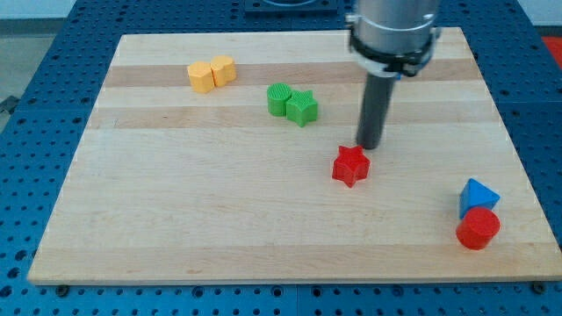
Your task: Slightly move the red star towards the left
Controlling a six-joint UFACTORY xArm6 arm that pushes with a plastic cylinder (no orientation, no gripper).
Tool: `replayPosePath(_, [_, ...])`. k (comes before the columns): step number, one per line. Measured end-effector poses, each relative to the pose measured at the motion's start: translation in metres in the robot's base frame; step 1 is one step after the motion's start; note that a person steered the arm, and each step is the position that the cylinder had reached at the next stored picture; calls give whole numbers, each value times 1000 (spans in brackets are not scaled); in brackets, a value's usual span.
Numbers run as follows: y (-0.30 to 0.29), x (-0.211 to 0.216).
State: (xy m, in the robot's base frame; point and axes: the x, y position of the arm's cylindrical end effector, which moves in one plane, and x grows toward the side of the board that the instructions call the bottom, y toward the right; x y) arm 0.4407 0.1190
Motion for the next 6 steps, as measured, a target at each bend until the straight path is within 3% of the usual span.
replayPosePath(1, [23,32])
replayPosePath(2, [0,44])
replayPosePath(4, [-122,44])
replayPosePath(5, [-92,35])
replayPosePath(6, [9,21])
